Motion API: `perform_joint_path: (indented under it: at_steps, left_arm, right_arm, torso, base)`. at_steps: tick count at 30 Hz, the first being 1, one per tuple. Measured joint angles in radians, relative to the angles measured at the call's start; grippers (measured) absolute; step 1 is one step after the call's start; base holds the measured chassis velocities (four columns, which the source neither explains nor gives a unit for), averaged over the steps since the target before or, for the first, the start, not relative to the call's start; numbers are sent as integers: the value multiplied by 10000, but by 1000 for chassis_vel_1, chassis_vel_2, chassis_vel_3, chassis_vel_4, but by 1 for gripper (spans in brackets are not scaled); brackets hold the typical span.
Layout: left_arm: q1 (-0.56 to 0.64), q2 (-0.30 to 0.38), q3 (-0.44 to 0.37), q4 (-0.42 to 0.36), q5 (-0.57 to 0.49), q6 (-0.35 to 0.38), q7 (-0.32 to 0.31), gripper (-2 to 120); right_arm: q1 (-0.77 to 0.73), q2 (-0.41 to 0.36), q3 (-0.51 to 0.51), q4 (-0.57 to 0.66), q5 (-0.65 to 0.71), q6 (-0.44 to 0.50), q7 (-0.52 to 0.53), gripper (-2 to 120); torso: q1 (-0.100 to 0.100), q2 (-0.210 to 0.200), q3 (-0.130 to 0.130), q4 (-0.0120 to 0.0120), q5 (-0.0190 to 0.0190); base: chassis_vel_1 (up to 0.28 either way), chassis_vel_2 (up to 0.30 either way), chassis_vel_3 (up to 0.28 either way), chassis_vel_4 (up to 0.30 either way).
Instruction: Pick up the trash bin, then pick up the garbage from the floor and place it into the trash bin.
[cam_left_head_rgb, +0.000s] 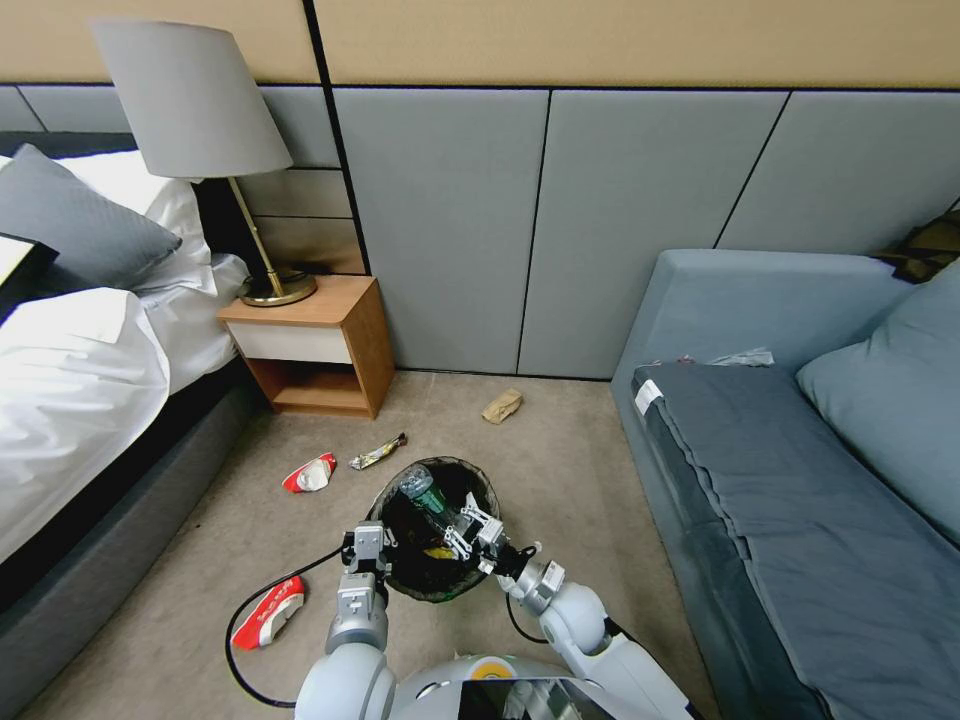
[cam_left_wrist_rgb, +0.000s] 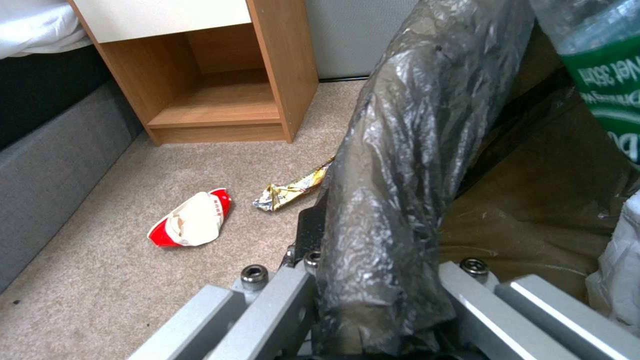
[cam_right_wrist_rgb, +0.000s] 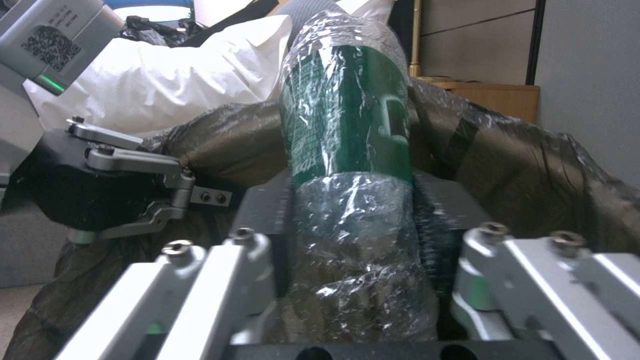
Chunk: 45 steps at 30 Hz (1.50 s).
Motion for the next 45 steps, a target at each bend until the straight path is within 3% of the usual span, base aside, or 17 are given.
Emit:
perform_joint_path:
  at_steps: [3,5,14,29,32,36,38,45]
  left_arm:
    - [-14,2,-9,0,-19,3,0,0]
    - [-38,5,-13,0,-37,9,0,0]
    - [-155,5,-12,7,-78,66,0,0]
    - [-191,-6,-48,68,-123,85,-1,0]
    - [-202,5,-66,67,-141,89,-1,0]
    - [-199,-1,-83,66,-146,89,-1,0]
    - [-202,-2,-110,61,-175,89,-1,0]
    - [-242,-2,-136,128,-253,83,-7,0]
  right_arm:
    - [-80,-103,109,70,-6,19,-8,60]
    - [-98,-115,140,111,-7,21,-14,63]
    - [-191,-171,246,317,-79,37,-78,97]
    - [-484,-368,387,1205,-68,108,-2,100]
    - [-721,-195,466,1791,-368,146,1056,100]
    - [-893,-94,516,2115,-376,28,1685,100]
    - [-1352,169,764,2835,-444,-58,2688,100]
    - [-2784,614,1466,4259,-1187,249,4376,100]
  torso:
    - [0,0,0,0,0]
    - [0,0,0,0,0]
    - [0,-1,0,0,1]
    - [0,0,0,0,0]
    - [0,0,0,0,0]
    - [0,0,0,0,-1]
    - [0,0,0,0,0]
    - [-1,0,-1,-1,-1]
  base:
    - [0,0,0,0]
    - [0,0,0,0]
    - [0,0,0,0]
    - [0,0,0,0]
    - [0,0,0,0]
    - [0,0,0,0]
    - [0,0,0,0]
    - [0,0,0,0]
